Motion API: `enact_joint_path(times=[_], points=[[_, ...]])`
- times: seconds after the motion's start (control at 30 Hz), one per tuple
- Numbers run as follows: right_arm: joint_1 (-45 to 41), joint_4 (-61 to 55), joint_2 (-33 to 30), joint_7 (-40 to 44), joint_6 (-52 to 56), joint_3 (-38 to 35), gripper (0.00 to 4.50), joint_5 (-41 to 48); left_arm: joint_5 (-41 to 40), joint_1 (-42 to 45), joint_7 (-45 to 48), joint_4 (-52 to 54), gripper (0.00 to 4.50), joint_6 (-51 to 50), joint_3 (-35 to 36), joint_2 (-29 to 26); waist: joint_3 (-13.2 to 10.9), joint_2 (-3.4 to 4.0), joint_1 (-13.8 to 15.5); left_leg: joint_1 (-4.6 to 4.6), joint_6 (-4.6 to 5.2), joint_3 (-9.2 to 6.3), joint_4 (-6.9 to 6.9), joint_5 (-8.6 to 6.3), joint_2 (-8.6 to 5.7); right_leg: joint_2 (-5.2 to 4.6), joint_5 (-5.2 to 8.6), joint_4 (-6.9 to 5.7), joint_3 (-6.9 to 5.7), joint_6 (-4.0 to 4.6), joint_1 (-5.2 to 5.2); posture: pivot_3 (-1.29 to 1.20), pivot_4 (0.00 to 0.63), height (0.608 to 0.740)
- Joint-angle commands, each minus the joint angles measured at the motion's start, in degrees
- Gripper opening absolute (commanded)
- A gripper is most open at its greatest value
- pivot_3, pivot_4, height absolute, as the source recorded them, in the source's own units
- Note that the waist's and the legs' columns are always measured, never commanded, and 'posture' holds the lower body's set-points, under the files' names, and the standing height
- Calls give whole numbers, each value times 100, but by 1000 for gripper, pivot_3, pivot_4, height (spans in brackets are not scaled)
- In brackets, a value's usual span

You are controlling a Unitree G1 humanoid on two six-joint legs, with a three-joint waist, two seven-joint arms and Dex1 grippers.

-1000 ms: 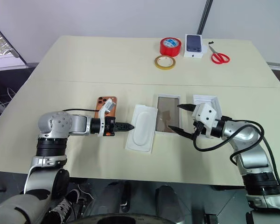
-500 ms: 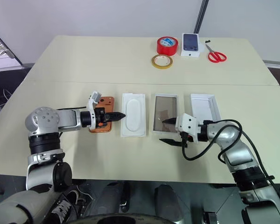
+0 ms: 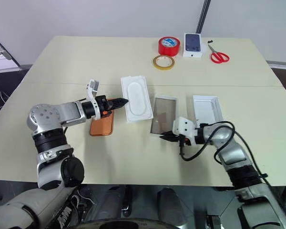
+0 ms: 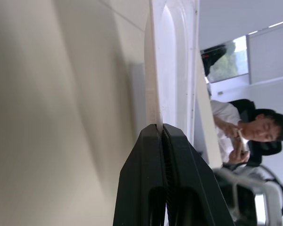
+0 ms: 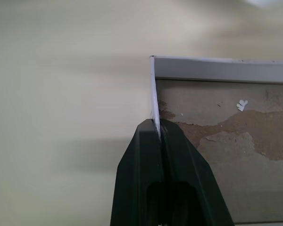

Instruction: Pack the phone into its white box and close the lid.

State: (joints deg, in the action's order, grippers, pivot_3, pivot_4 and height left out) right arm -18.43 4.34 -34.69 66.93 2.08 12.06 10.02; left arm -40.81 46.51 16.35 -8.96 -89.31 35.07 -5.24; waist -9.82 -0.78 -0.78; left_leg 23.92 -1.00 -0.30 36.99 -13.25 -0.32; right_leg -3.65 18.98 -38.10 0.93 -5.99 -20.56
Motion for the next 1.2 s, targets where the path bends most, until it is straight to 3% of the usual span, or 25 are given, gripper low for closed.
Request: enact_joint_path(times=[0.03,0.13,0.37,0.63,0.77,0.87,1.0,1.17,1.2], points=[[-20,-429,115,-134,73,50,36,36,-169,107,2,139,0,-32,-3,16,0,0,7,1,0,0,0,0,-1,-1,0,0,0,0,-1,0,150,740],[-46,-811,358,-240,268,173,36,151,-147,-86,34,310,0,-1,-339,70,0,0,8,1,-2,1,1,1,-2,-2,0,0,0,0,-1,0,150,740],[196,-1570,179,-431,589,-115,3434,314,-300,-278,276,477,0,-59,-662,-73,-1,-2,25,6,-5,-1,0,1,-5,-5,0,1,0,0,-5,0,150,740],[1156,-2090,-1101,-122,900,-937,3434,595,-267,-484,578,542,0,147,-1201,-343,-2,-4,34,14,21,-3,-3,-14,-6,-9,-1,4,0,0,-9,0,150,740],[1203,-1864,-1211,-197,880,-1185,3434,655,-190,-573,738,457,0,343,-1625,-429,-3,-5,10,13,22,-3,-5,-14,-2,-6,0,4,3,1,-10,0,150,740],[1089,-1757,-1158,-291,838,-1228,3499,619,-112,-540,838,375,883,466,-1971,-504,-3,-5,22,13,22,-3,-4,-14,-2,-5,0,4,2,2,-10,0,150,740],[967,-1780,-1122,-309,858,-1276,3499,750,-107,-406,858,230,2799,561,-2038,-552,-3,-5,24,14,23,-3,-3,-13,-3,-7,0,4,2,2,-10,0,150,740],[541,-1577,-856,-577,947,-1374,3499,958,-108,-374,979,353,2799,809,-2162,-793,-3,-4,15,15,23,-3,-2,-13,-3,-7,0,4,2,2,-10,0,150,740],[424,-1536,-783,-608,1130,-1399,3238,1100,-70,-388,1005,409,2848,928,-2207,-878,-4,-4,13,14,22,-3,-3,-13,-3,-6,0,4,2,2,-11,0,150,740]])
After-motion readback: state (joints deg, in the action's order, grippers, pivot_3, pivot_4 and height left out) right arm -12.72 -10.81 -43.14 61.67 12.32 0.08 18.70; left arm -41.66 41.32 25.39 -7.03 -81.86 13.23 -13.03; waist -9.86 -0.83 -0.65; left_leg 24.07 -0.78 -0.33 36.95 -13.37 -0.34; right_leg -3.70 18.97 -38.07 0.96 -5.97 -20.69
